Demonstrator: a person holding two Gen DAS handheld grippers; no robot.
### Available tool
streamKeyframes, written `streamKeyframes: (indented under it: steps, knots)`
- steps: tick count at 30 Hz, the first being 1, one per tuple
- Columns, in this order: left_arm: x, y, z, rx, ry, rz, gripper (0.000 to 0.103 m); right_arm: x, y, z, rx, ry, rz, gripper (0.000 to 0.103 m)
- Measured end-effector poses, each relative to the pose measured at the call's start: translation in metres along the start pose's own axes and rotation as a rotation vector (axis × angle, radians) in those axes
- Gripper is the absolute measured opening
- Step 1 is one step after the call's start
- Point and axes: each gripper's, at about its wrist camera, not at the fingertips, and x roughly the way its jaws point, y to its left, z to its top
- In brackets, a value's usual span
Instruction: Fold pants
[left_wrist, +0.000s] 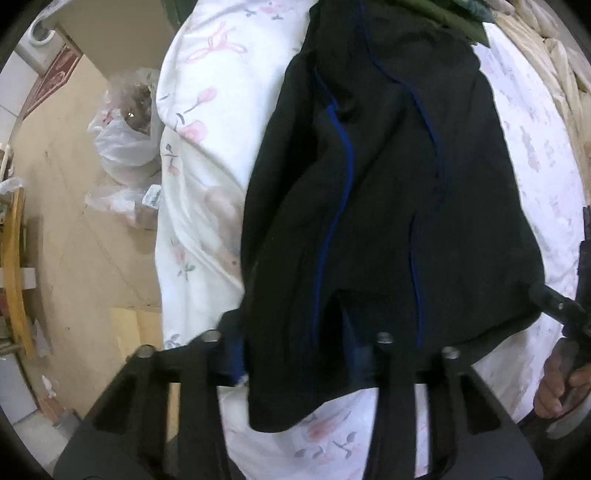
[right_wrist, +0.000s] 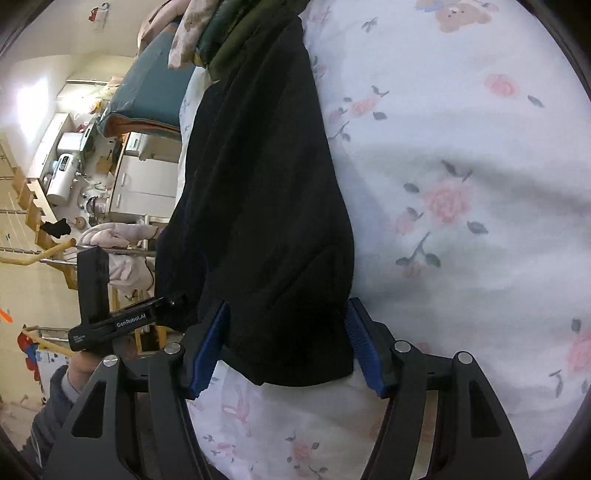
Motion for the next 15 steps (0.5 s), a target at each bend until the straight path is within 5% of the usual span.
streamKeyframes:
  steps: [2,5,7,13,15]
  knots:
    - [-0.007,0.0,-0.002,0.002,-0.006,0.003,0.017,0.0,0.0,-0.001,0.004,-0.005,-0.008,0.062]
    - [-0.023,-0.01,-0.006,0.052,-0.031,0.049,0.01,0.007,0.009,-0.001,-0.035,0.039,0.027,0.03]
    - [-0.033,-0.018,-0.01,0.08,-0.048,0.058,0.007,0.011,0.02,-0.004,-0.078,0.048,0.021,0.018]
    - [-0.068,-0.022,-0.026,0.075,-0.082,0.016,0.004,-0.022,0.052,-0.016,-0.148,-0.033,0.026,0.012]
    - [-0.088,-0.016,-0.032,0.029,-0.114,-0.068,0.004,-0.052,0.07,-0.024,-0.177,-0.076,0.051,0.012]
